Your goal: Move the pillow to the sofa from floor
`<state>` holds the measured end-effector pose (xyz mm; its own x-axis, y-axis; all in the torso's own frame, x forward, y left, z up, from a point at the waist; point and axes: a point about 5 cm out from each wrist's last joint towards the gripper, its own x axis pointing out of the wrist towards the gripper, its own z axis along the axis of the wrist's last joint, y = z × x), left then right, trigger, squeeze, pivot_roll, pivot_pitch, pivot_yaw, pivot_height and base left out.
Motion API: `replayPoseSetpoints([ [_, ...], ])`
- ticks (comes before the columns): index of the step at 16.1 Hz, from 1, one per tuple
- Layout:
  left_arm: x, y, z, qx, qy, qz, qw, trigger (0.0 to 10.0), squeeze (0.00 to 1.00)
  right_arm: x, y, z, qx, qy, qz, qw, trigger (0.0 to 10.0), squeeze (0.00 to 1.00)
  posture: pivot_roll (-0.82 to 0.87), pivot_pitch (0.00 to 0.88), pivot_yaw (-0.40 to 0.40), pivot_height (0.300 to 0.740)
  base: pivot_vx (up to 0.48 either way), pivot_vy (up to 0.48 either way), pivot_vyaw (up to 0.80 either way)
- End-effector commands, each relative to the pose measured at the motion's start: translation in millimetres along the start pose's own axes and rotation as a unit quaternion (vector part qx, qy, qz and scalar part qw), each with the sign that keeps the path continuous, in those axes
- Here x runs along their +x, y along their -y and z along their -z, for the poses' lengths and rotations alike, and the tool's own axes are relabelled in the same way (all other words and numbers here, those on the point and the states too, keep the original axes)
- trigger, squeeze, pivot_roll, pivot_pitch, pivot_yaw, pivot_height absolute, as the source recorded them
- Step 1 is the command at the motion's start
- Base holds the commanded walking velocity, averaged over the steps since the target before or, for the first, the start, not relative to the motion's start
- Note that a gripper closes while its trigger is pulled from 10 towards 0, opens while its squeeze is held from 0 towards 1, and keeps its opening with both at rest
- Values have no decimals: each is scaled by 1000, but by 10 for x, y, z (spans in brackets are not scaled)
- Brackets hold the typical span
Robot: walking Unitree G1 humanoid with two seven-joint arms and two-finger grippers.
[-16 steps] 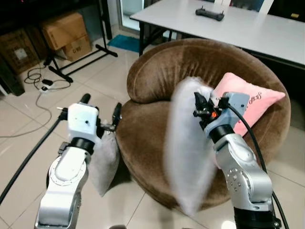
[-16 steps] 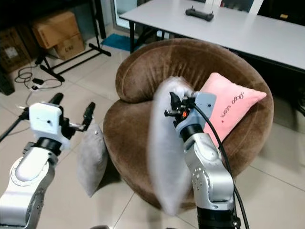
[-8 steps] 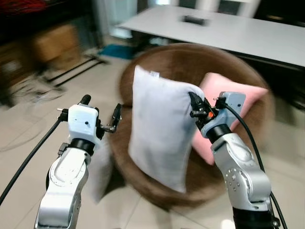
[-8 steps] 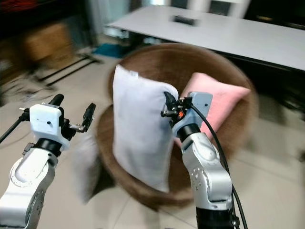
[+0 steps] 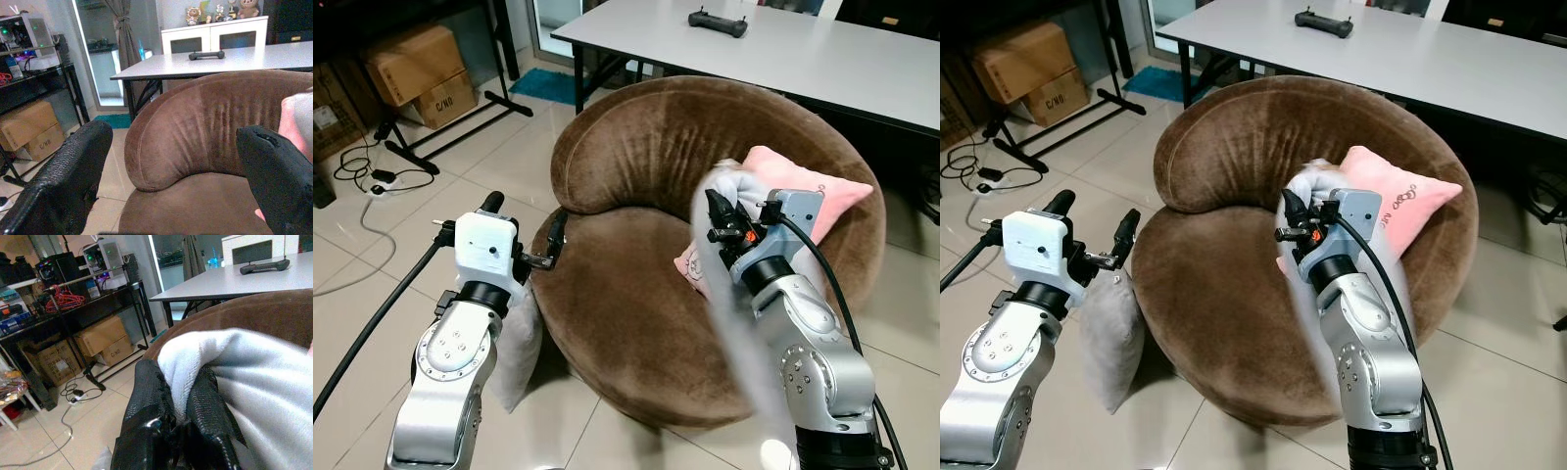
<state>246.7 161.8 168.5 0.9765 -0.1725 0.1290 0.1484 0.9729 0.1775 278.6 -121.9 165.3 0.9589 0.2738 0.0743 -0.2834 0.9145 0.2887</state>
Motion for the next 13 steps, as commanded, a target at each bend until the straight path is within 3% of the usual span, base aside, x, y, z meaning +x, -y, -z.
replayPoseSetpoints([
  [1, -14, 2, -30, 1, 8, 4, 1000, 10000, 0, 16, -87, -130, -3, 32, -27, 999, 10000, 0, 67, 0, -12, 740, 326, 0, 0],
  [4, -13, 4, -32, 0, 9, 5, 1000, 10000, 0, 15, -91, -120, -1, 27, -31, 999, 10000, 0, 67, 0, -12, 740, 340, 0, -800],
  [13, -16, 8, -33, -2, 9, 5, 1000, 10000, 0, 13, -95, -107, -10, 17, -39, 999, 10000, 0, 65, 0, -13, 740, 357, 0, 0],
])
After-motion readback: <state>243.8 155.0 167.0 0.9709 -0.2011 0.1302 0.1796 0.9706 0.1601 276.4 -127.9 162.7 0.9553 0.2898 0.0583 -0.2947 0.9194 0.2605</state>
